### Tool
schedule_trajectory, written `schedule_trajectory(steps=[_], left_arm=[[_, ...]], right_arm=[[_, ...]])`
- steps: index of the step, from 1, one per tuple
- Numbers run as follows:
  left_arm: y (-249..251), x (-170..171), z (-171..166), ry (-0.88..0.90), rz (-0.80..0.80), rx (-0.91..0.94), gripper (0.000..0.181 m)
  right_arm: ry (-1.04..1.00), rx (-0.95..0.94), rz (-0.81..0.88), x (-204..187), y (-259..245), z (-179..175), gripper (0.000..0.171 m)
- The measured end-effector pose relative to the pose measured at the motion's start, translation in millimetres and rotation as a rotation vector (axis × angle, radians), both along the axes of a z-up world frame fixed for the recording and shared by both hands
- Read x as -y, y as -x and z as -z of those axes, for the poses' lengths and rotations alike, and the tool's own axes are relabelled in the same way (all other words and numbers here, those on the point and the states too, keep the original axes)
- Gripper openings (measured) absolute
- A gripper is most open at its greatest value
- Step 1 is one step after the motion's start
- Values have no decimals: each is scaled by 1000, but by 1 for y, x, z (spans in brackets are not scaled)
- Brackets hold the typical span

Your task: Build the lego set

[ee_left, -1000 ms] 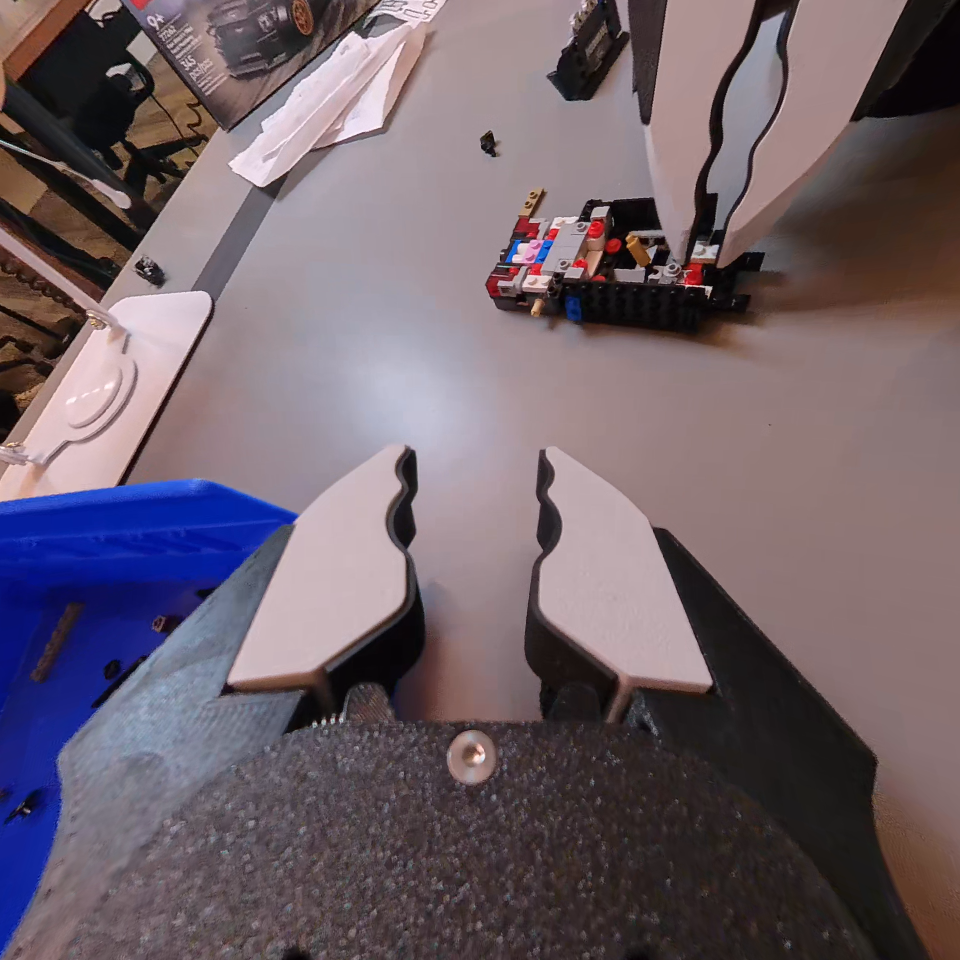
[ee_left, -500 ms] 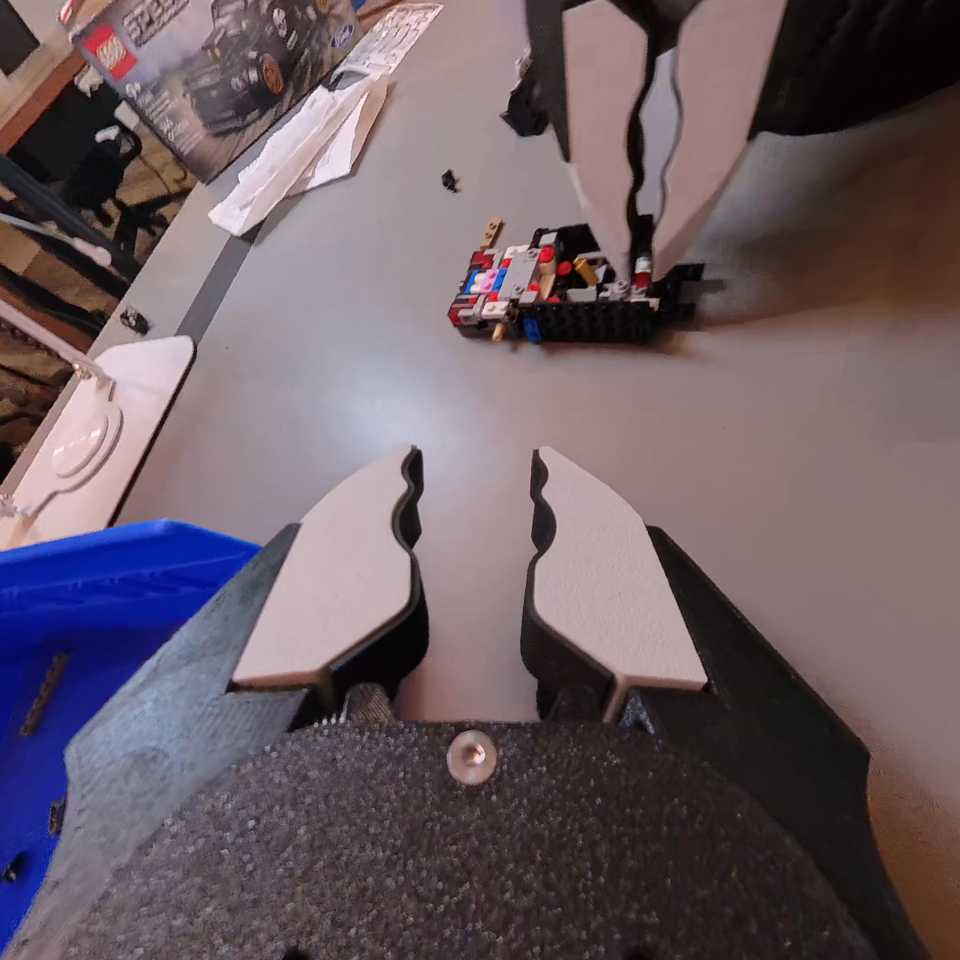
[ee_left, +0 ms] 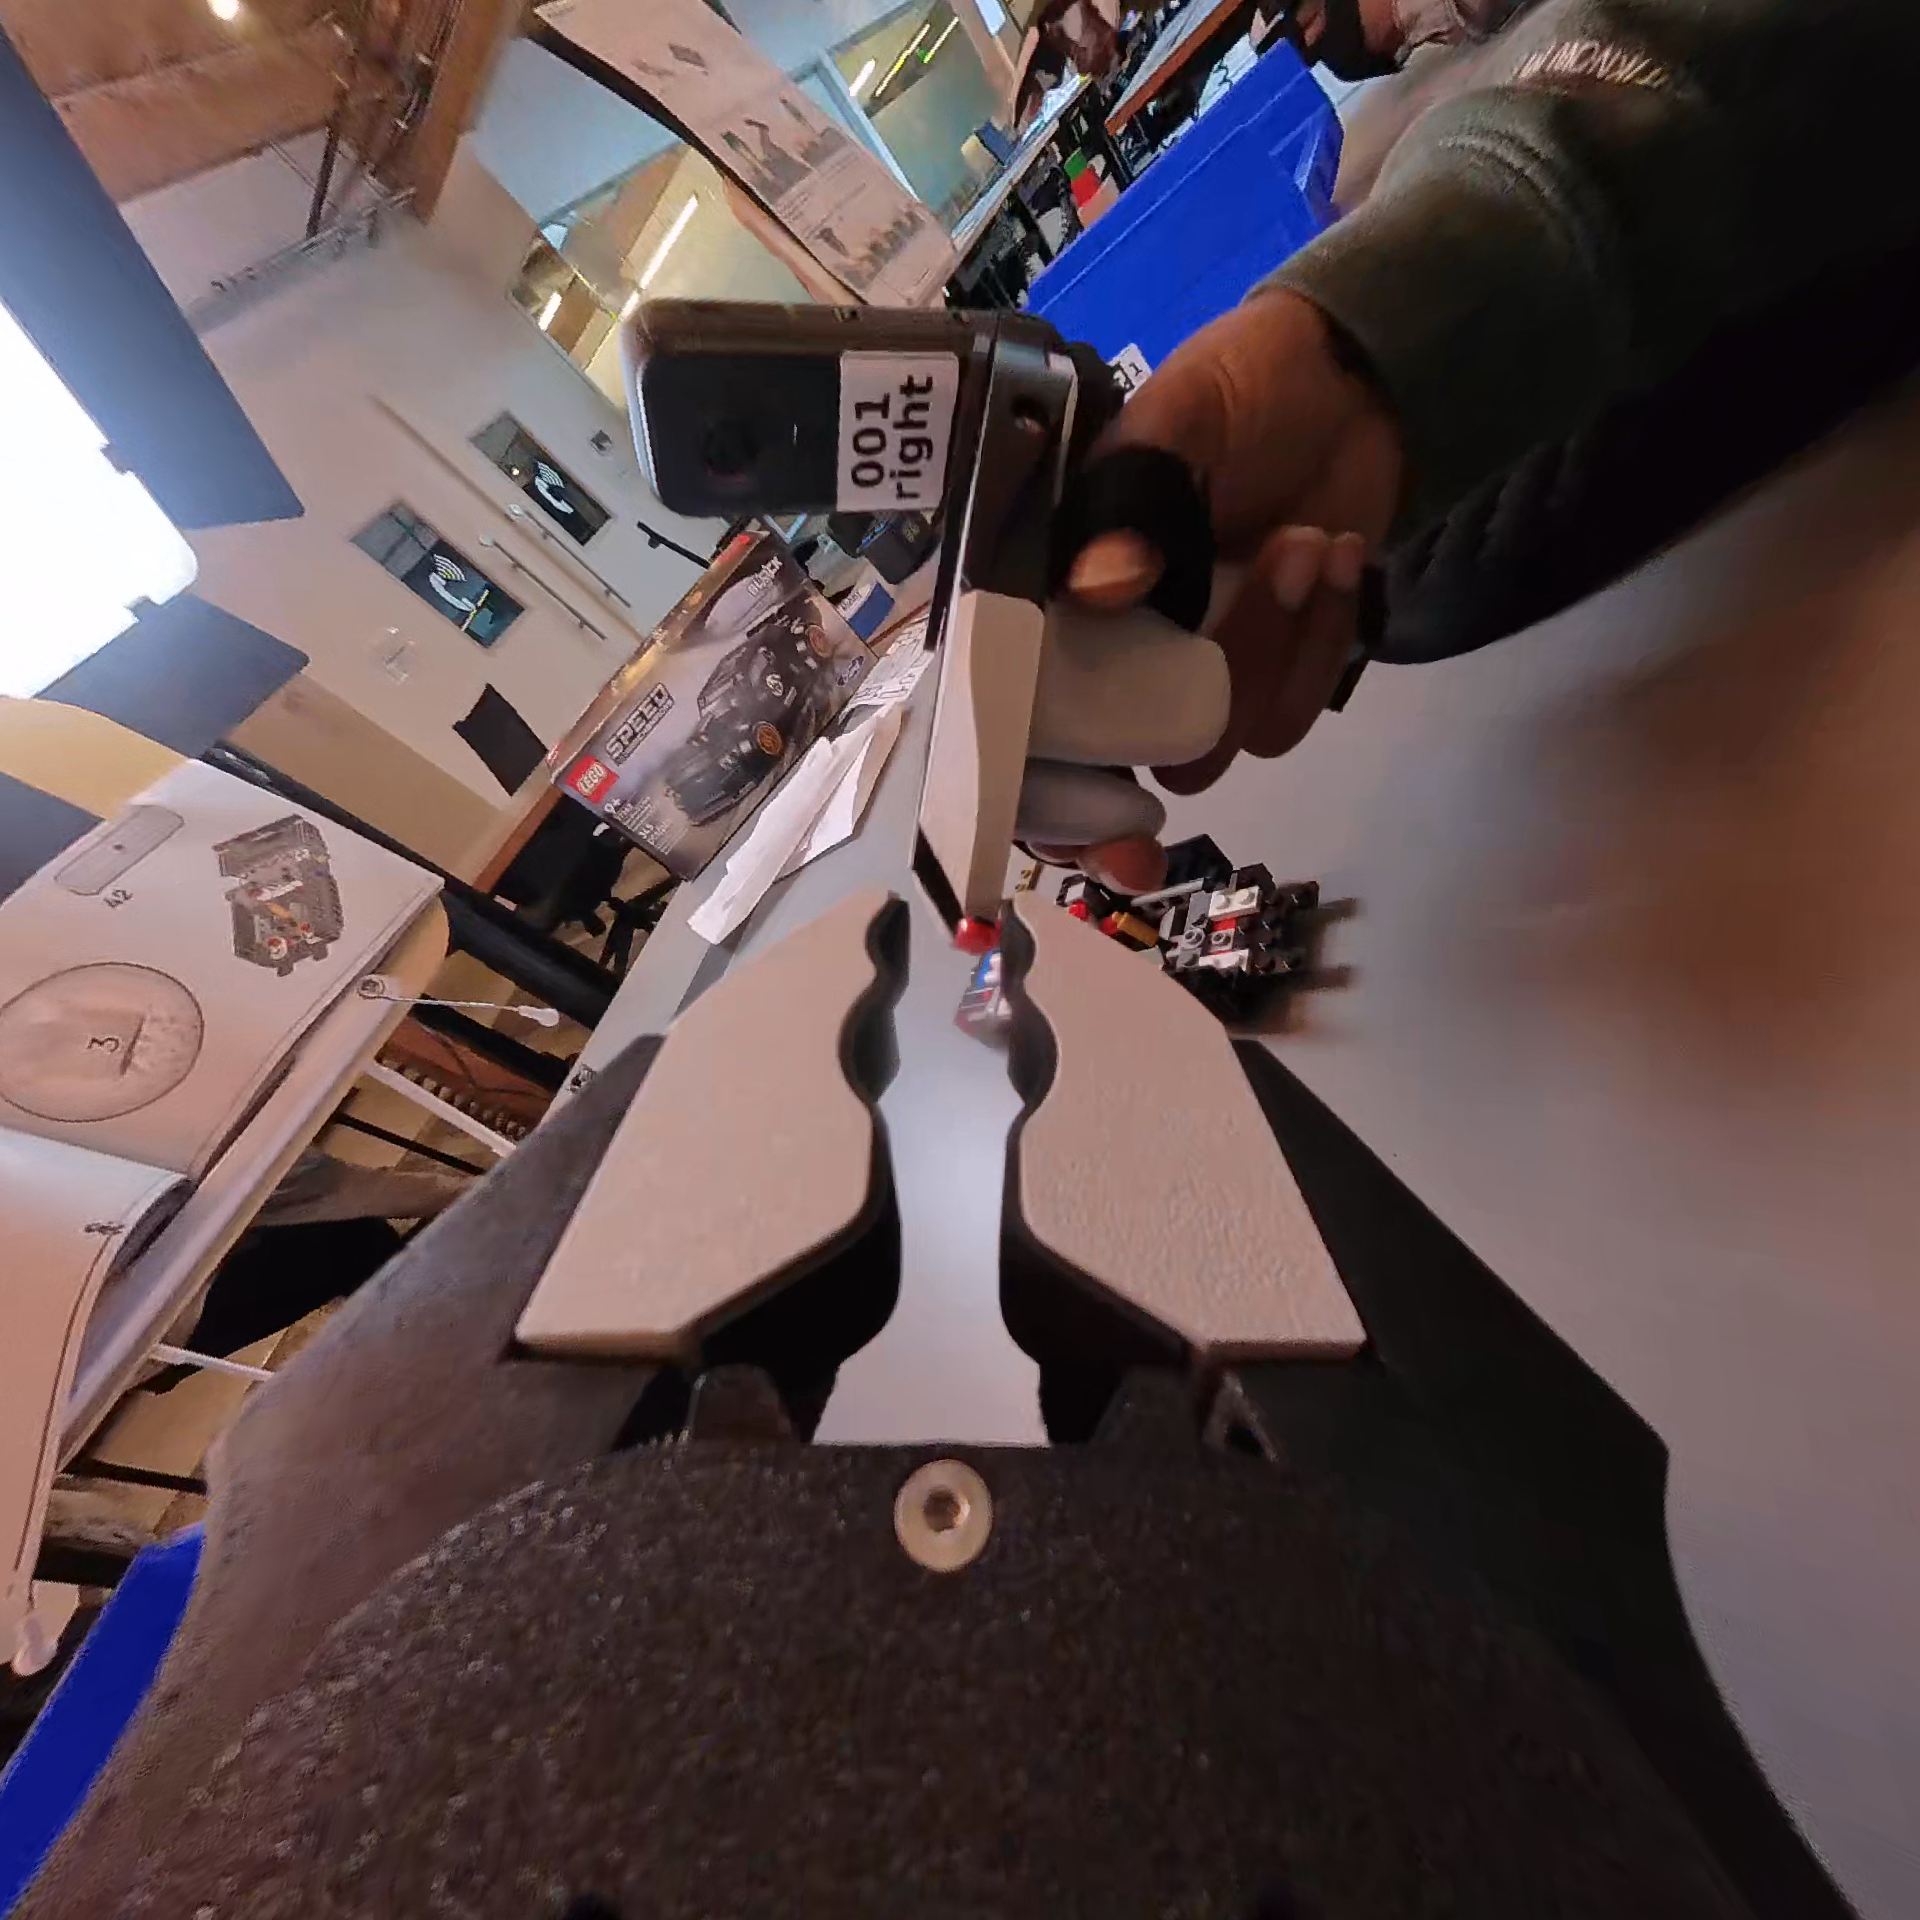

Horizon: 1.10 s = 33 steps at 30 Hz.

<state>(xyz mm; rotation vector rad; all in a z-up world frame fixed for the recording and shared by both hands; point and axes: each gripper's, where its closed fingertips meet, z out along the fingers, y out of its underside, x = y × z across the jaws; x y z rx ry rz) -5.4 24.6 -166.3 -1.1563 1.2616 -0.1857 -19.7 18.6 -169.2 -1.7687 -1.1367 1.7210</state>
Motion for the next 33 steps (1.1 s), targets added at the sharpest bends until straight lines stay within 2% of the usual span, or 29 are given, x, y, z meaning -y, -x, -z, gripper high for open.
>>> schedule_trajectory(steps=[2,7,9,11,14,16,18,19,21,25,30,33], left_arm=[[0,3,-1,-16,12,-6,7],[6,-1,-6,-11,-5,4,6],[23,-16,-13,-41,-81,8,5],[61,-47,-24,-50,-274,31,0],[123,-88,-13,204,-530,106,0],[152,-102,7,386,-640,162,0],[172,-110,30,522,-727,147,18],[177,-112,39,562,-747,135,28],[176,-113,45,577,-736,128,35],[181,-114,43,523,-754,84,37],[190,-114,36,521,-751,142,36],[188,-113,32,460,-733,119,32]], right_arm=[[35,-29,-7,0,3,-3,6],[75,-75,-5,-5,1,-10,7],[44,-103,40,-17,-6,-17,11],[-54,-106,132,-36,-19,-23,12],[-239,-68,311,-71,-46,-27,12],[-307,-52,409,-90,-63,-27,12],[-320,-24,466,-103,-78,-23,12],[-321,-11,483,-107,-84,-21,12],[-347,28,511,-113,-94,-15,12],[-391,88,548,-120,-102,-6,13],[-448,145,538,-119,-99,2,14],[-517,224,551,-123,-101,12,16]])
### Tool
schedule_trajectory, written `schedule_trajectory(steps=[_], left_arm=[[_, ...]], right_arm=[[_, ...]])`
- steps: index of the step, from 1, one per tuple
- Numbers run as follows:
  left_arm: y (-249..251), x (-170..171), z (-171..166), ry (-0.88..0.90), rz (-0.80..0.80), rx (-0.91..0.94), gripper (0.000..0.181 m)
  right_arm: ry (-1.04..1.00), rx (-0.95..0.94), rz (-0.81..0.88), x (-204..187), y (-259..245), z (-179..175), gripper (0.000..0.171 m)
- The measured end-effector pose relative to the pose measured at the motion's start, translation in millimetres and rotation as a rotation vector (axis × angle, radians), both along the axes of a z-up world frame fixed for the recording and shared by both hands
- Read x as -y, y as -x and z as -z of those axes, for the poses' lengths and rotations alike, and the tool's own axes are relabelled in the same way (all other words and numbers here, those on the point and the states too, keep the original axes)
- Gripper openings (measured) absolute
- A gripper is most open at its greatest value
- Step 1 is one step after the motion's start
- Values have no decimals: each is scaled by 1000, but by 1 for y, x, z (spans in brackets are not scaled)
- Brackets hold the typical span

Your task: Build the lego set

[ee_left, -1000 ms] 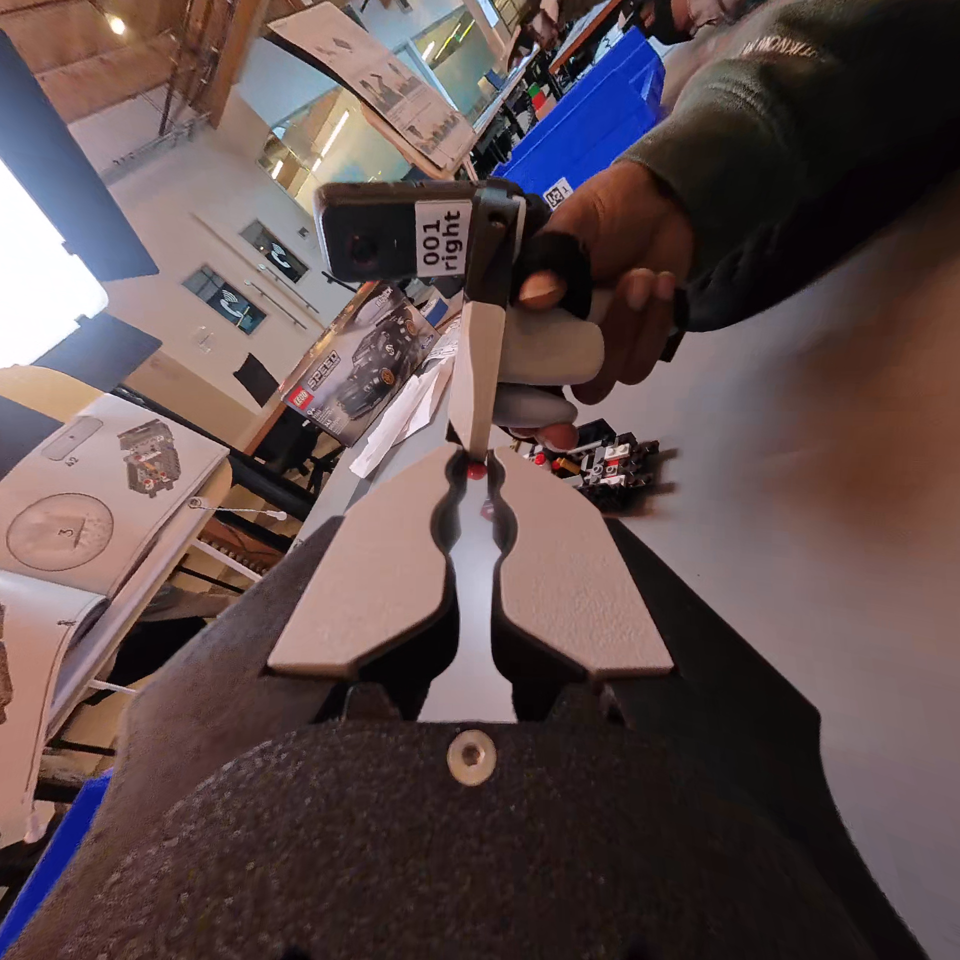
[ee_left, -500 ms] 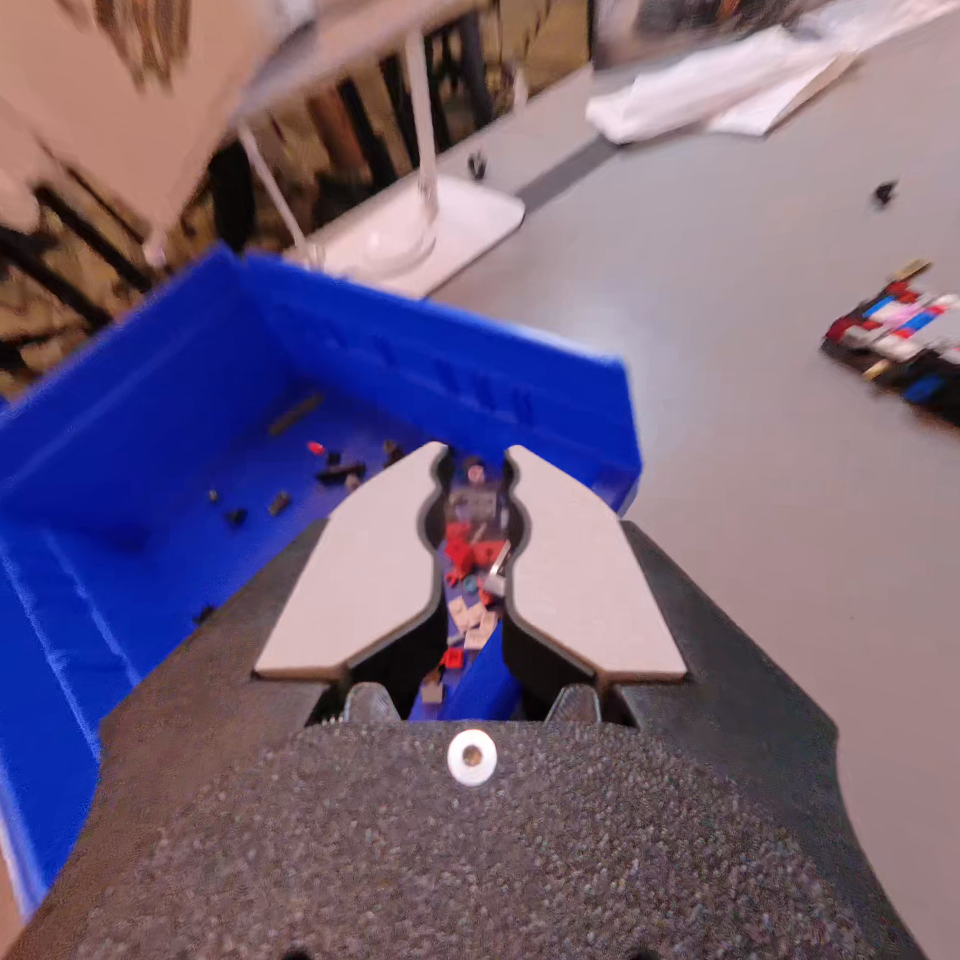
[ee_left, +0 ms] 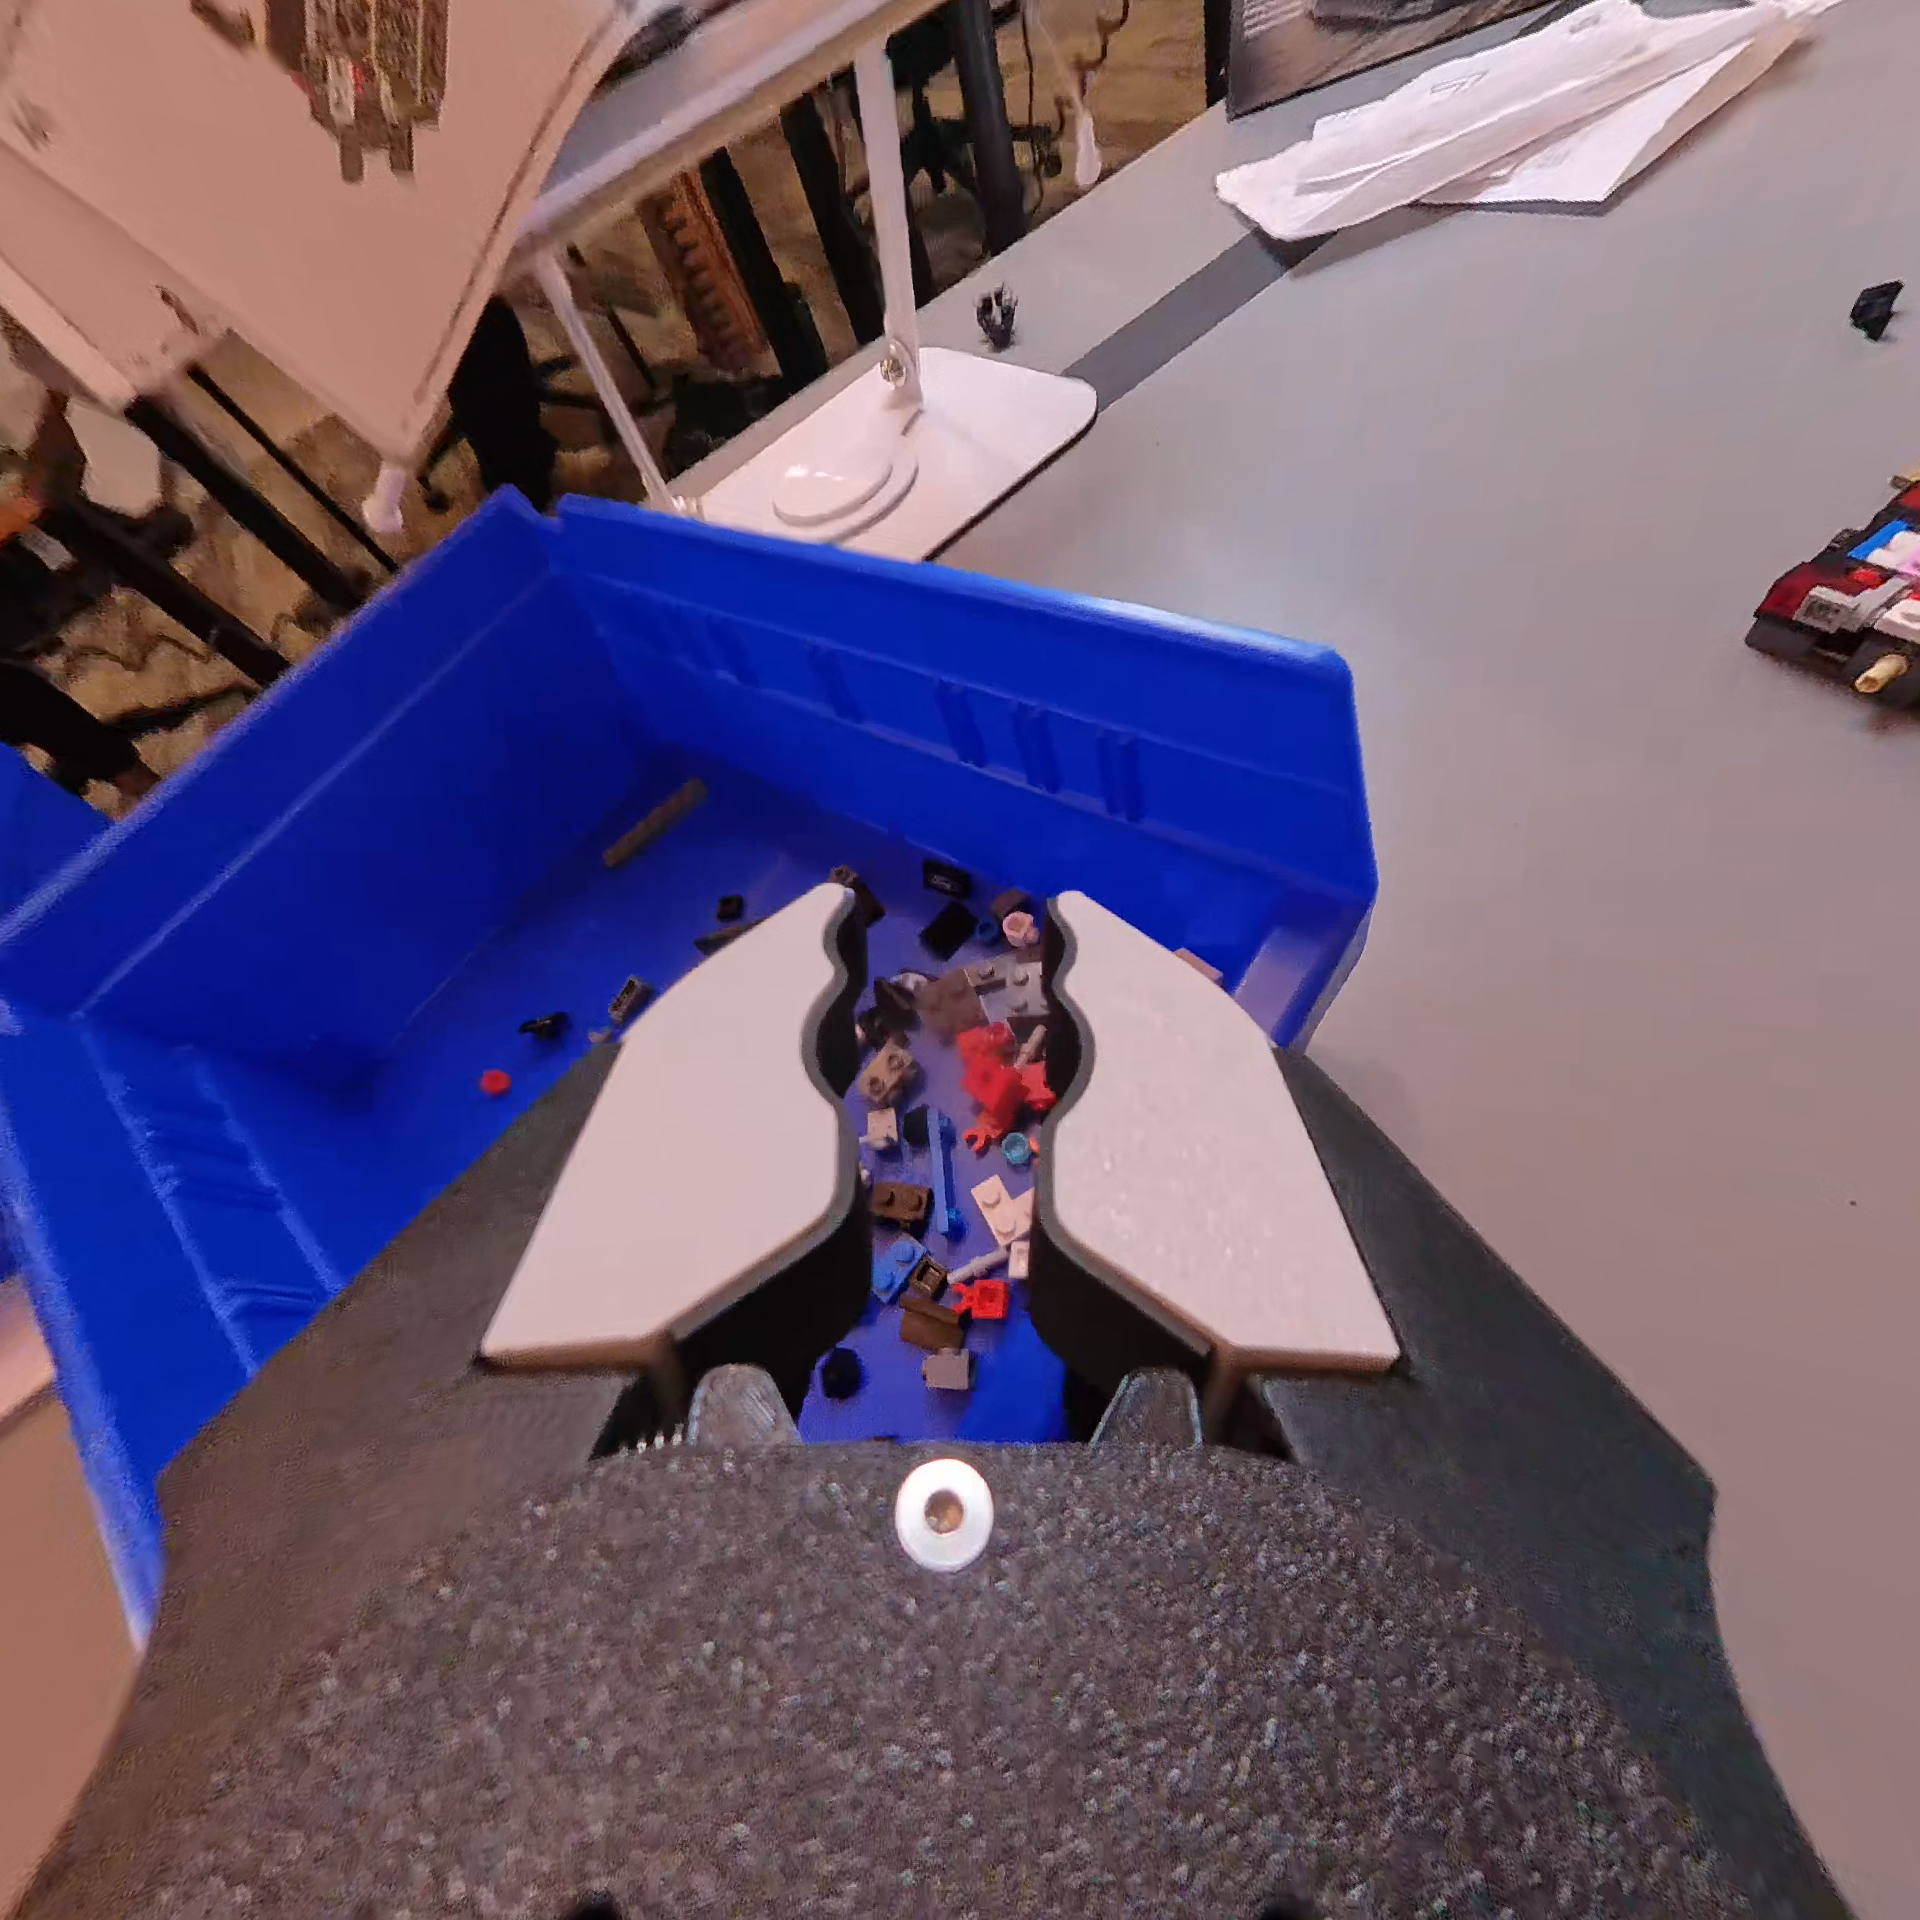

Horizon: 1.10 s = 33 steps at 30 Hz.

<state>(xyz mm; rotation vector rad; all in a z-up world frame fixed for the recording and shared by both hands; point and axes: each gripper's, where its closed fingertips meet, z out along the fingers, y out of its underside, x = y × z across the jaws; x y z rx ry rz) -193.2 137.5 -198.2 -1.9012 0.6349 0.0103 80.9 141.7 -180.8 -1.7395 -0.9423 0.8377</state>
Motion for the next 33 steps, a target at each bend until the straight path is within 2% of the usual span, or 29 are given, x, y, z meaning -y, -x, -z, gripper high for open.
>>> schedule_trajectory(steps=[5,7,11,13,15,19,22,24,26,28,31,33], left_arm=[[-24,10,-26,-199,109,-55,10],[-40,16,-25,-215,174,-54,4],[-69,26,-9,-190,274,-85,0],[-80,31,-2,-173,315,-97,0],[-88,34,3,-171,340,-117,1],[-93,37,6,-163,356,-126,1],[-94,37,5,-163,359,-114,1],[-95,38,5,-165,363,-115,1],[-96,39,5,-169,367,-119,1],[-96,40,4,-174,371,-124,1],[-97,40,7,-169,378,-132,1],[-96,40,10,-165,380,-139,1]], right_arm=[[-77,179,61,-12,-12,21,21],[-73,201,57,-13,-15,25,21],[57,236,-116,14,-7,42,24],[86,322,-246,39,-6,55,32],[50,427,-291,53,-10,65,42],[11,516,-282,74,-7,77,65],[-50,539,-247,78,1,82,73],[-78,556,-206,72,8,86,71],[-97,566,-139,60,12,89,60],[-77,542,-108,53,20,88,57],[-59,531,-14,30,25,86,45],[-46,535,44,14,27,87,43]])
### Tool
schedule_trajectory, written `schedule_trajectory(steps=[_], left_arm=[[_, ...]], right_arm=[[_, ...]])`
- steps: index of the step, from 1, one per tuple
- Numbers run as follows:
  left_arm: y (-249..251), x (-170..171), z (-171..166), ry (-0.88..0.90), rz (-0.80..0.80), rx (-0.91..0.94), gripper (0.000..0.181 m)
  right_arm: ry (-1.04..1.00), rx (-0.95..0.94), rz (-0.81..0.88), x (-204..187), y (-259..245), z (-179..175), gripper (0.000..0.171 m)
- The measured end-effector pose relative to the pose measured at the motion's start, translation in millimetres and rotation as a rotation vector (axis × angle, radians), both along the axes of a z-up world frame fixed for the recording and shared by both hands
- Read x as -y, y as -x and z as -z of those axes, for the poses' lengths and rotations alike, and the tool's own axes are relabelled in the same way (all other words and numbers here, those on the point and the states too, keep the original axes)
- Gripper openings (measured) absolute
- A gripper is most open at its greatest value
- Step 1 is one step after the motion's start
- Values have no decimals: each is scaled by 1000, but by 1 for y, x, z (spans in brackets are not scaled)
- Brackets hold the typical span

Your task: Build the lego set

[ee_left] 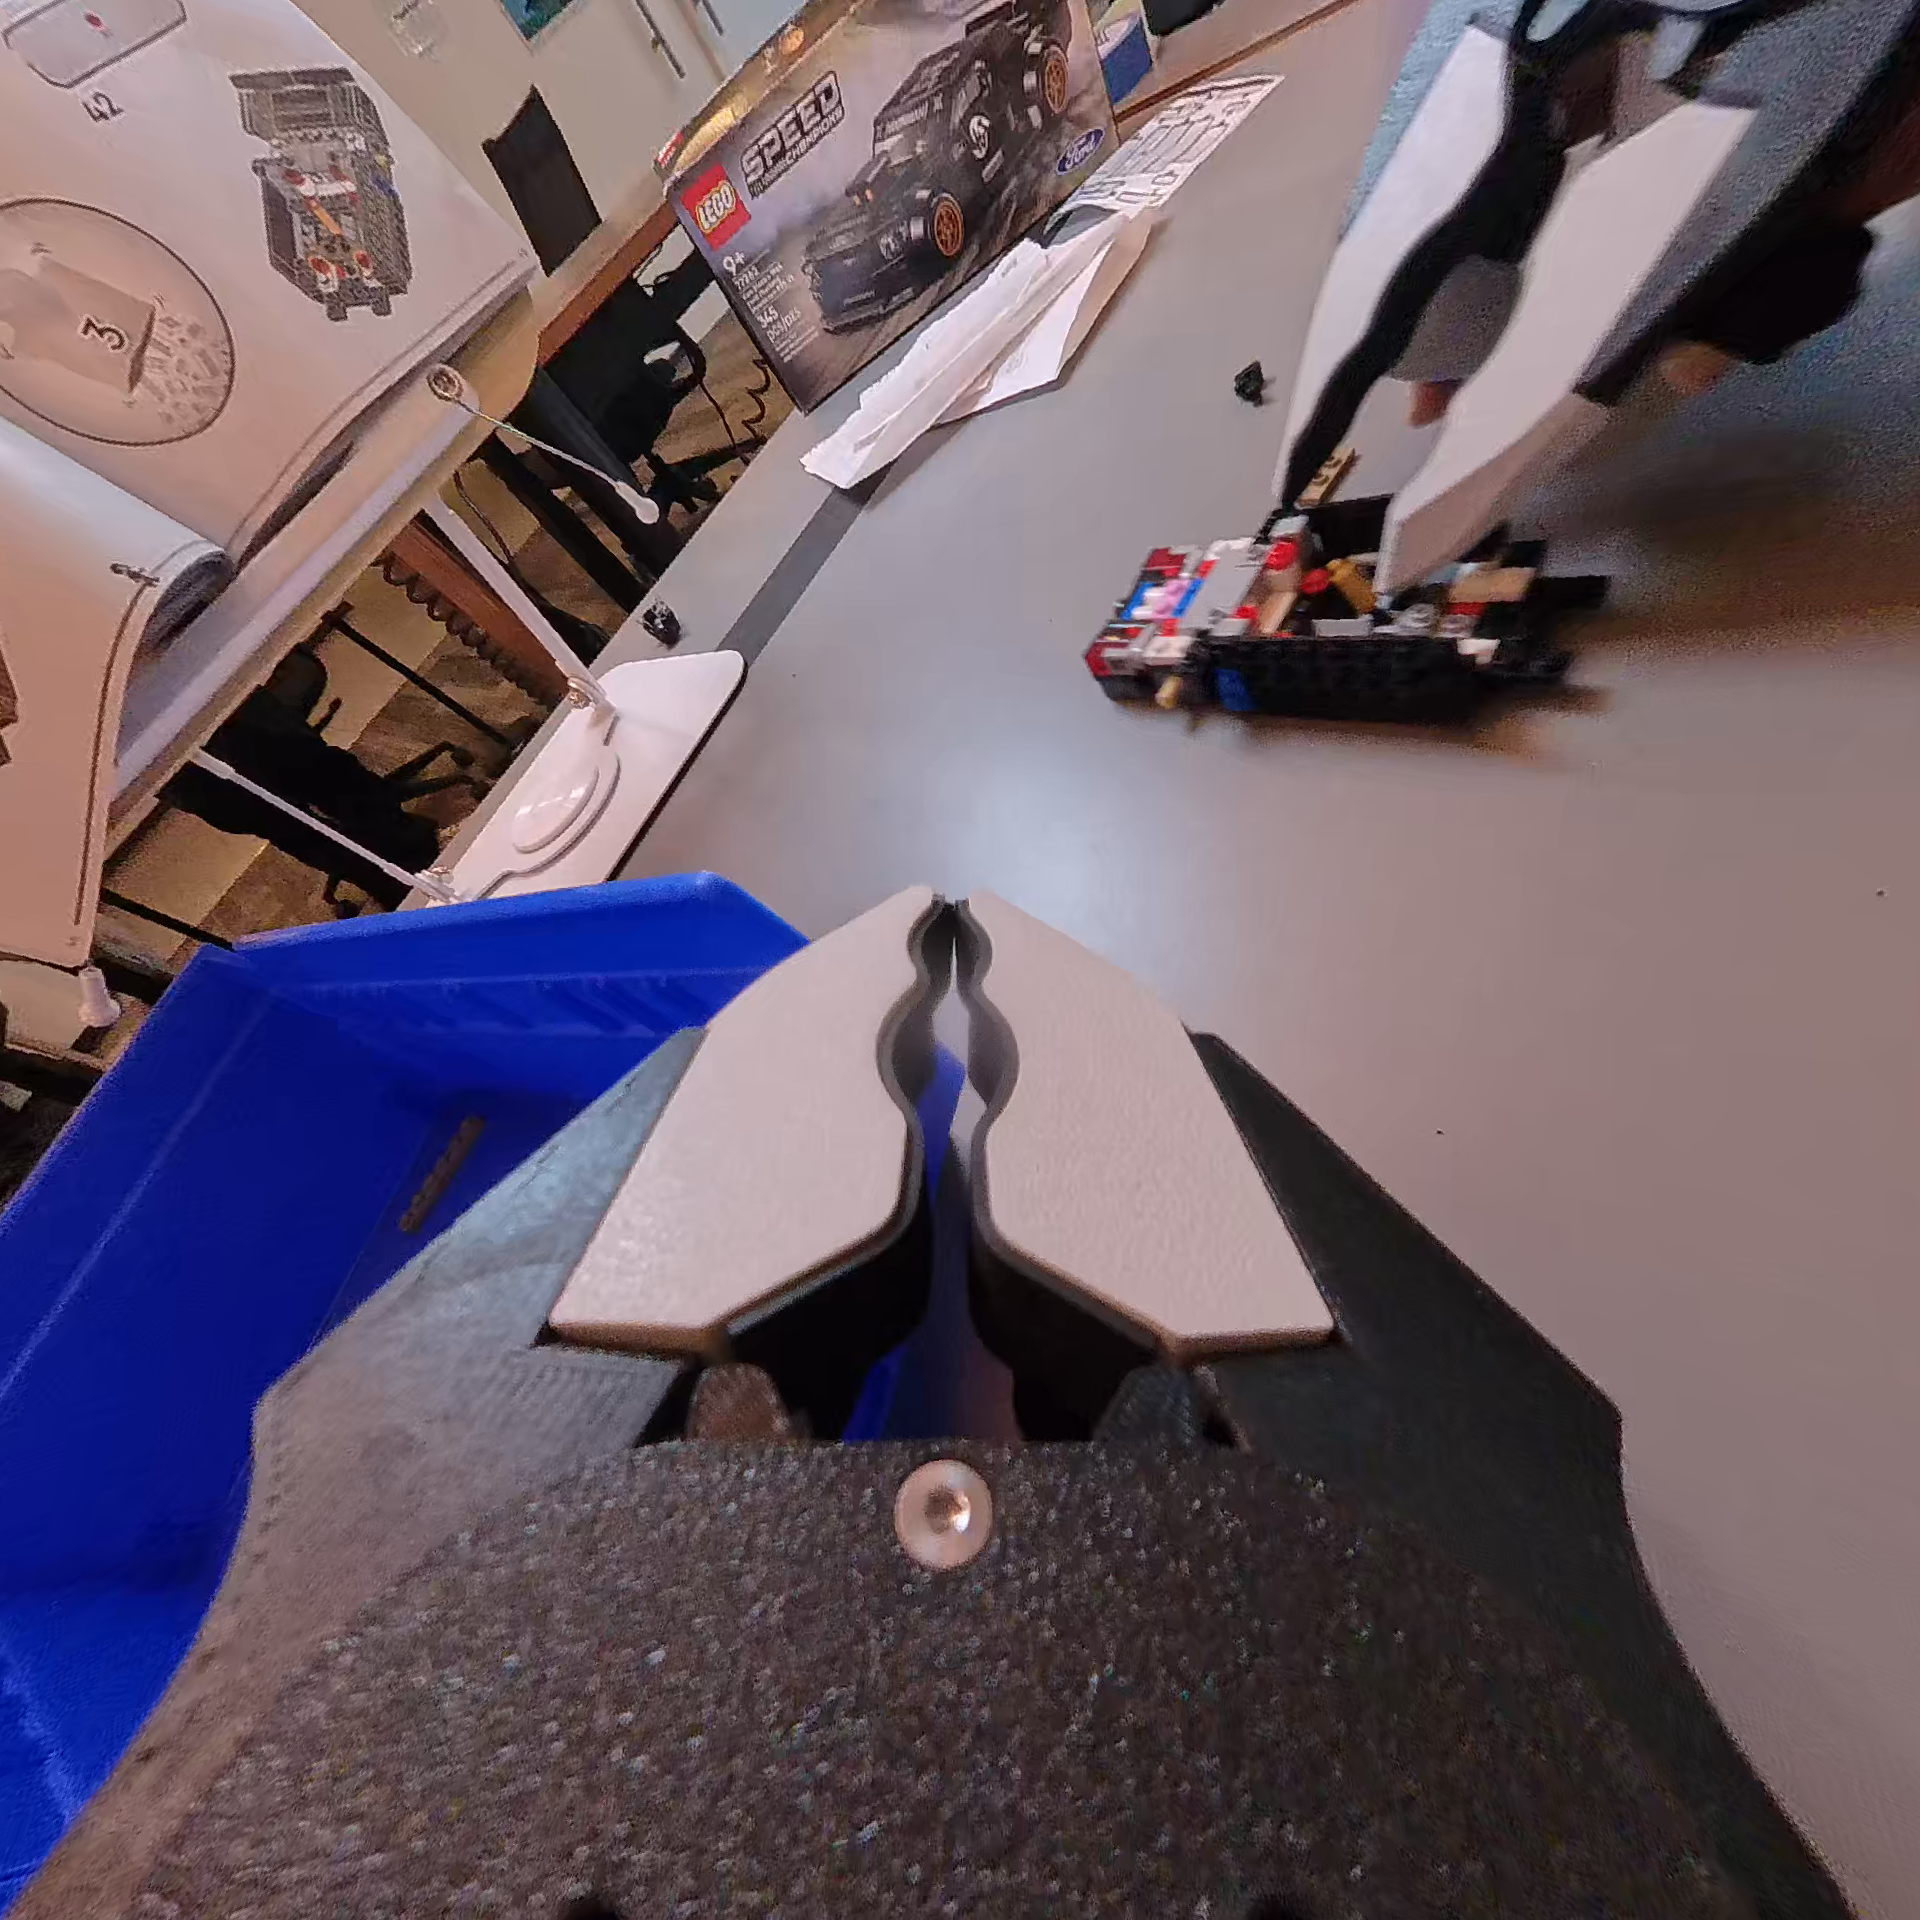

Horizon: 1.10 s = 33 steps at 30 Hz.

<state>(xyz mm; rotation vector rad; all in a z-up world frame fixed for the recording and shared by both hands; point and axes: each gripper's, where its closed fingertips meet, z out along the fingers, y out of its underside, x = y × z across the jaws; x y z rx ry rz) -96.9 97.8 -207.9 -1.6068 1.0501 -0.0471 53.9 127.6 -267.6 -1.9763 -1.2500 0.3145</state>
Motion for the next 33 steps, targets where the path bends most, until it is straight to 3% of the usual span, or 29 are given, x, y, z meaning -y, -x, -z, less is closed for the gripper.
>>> schedule_trajectory(steps=[9,15,21,27,33], left_arm=[[2,-2,5,4,-3,-6,1],[4,-4,3,-5,-5,14,1],[8,-6,-11,-74,-20,57,1],[32,-14,-38,-160,-110,173,0],[57,-21,-45,-177,-186,233,0]], right_arm=[[-3,41,213,-77,3,8,39],[-118,50,329,-118,-7,-2,42],[-302,-240,316,-116,-25,-71,43],[-412,-432,419,-125,-94,-122,44],[-339,-442,505,-151,-155,-107,32]])
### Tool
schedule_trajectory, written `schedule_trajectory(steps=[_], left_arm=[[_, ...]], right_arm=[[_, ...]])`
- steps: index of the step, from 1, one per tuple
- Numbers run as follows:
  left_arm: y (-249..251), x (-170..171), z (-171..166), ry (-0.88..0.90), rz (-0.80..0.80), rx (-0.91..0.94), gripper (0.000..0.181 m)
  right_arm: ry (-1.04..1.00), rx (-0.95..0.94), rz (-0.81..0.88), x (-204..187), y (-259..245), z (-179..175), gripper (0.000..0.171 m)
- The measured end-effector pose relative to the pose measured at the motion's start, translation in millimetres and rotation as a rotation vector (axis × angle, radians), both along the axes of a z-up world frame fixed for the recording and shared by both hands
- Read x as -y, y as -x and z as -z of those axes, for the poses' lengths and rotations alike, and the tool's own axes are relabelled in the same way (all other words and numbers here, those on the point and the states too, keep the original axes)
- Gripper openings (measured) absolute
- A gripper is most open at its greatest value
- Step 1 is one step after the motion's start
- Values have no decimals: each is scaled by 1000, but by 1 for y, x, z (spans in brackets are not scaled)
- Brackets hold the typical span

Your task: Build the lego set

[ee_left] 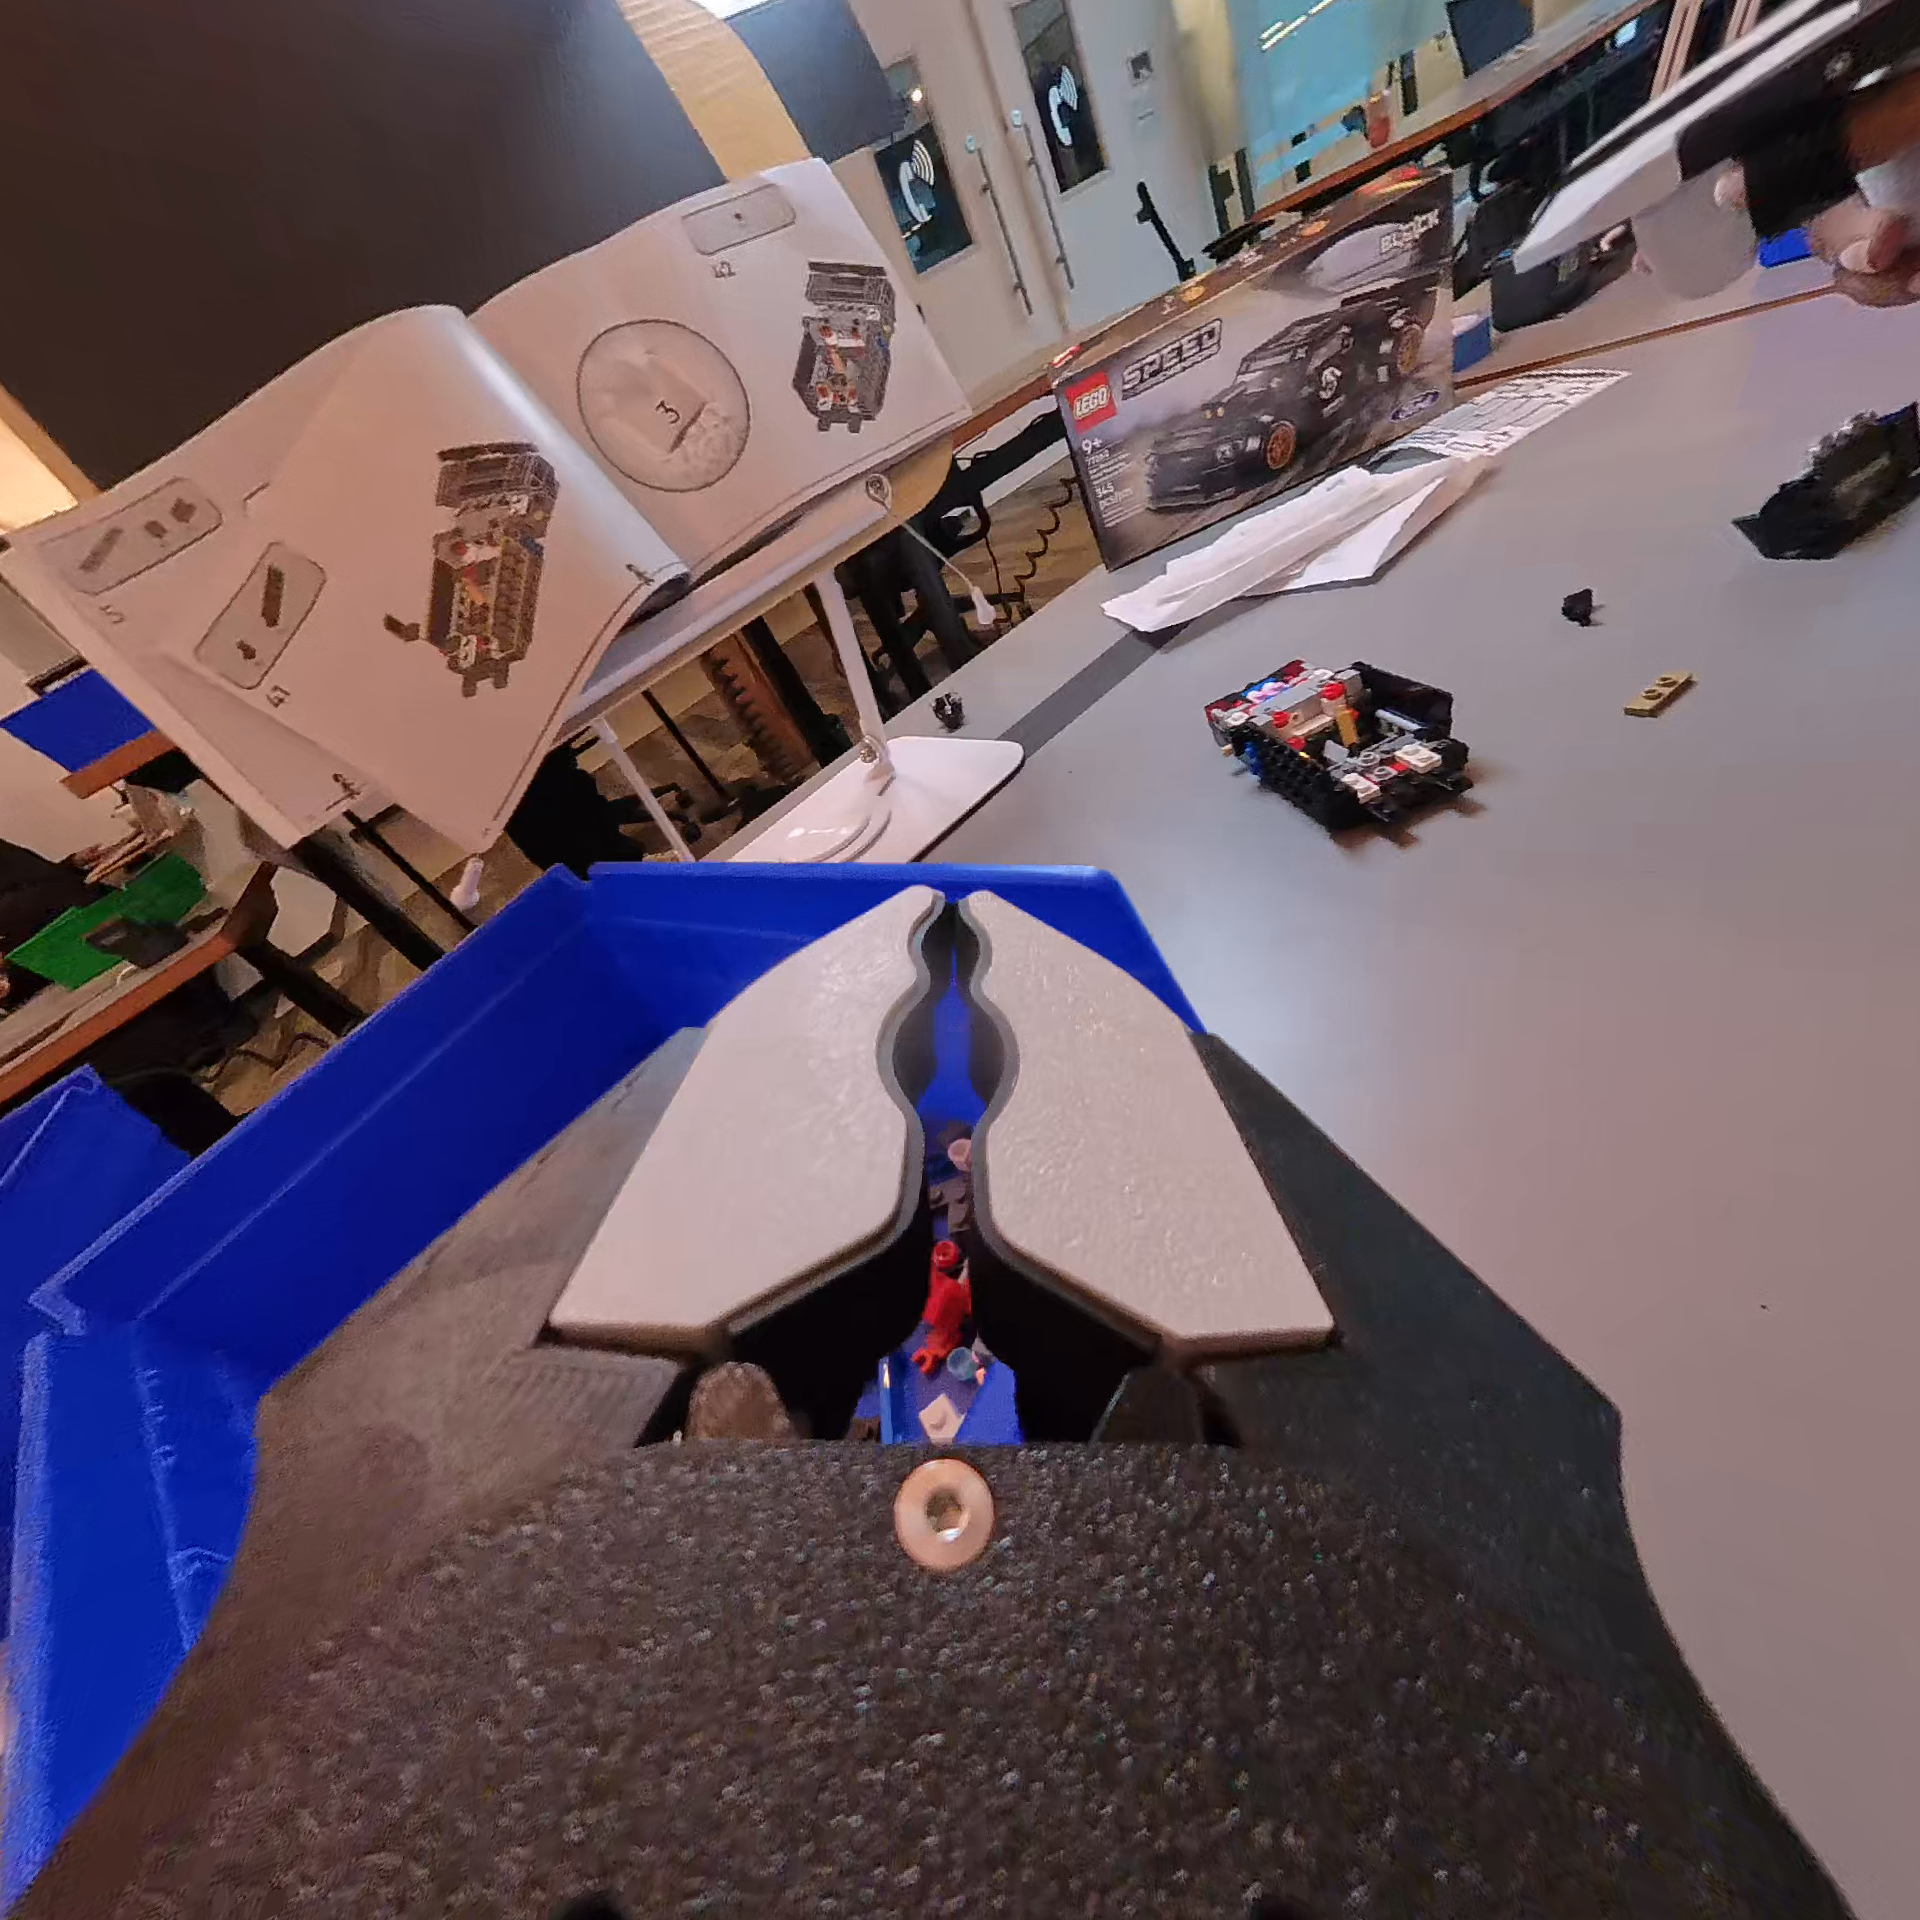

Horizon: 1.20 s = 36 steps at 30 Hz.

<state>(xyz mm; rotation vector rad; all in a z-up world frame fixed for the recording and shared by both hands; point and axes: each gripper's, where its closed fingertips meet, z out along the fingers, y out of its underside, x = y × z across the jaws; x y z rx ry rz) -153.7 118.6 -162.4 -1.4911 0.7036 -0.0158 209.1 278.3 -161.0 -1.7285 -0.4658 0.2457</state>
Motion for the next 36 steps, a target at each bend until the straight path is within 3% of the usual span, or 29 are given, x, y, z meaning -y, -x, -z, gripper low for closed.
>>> schedule_trajectory(steps=[5,6,7,12,16,22,26,33,36], left_arm=[[1,0,-2,0,-3,32,0],[2,1,-4,-4,-4,40,0],[4,1,-7,-8,-10,53,0],[17,0,-15,-28,-38,85,0],[18,-3,-11,-2,-35,106,0],[18,-6,-1,8,-50,65,0],[18,-7,3,16,-53,64,0],[12,-10,11,26,-49,45,0],[11,-11,13,28,-55,34,0]], right_arm=[[-27,16,-2,-13,-5,8,29],[-43,3,-8,-12,-3,6,25],[-65,1,-25,-10,0,3,0],[-216,-35,-40,-1,12,-26,0],[-211,105,-21,-28,11,-19,0],[-48,203,-89,-88,9,0,24],[166,341,-176,-113,9,44,37],[390,480,-240,-124,2,104,42],[387,399,-236,-132,2,100,42]])
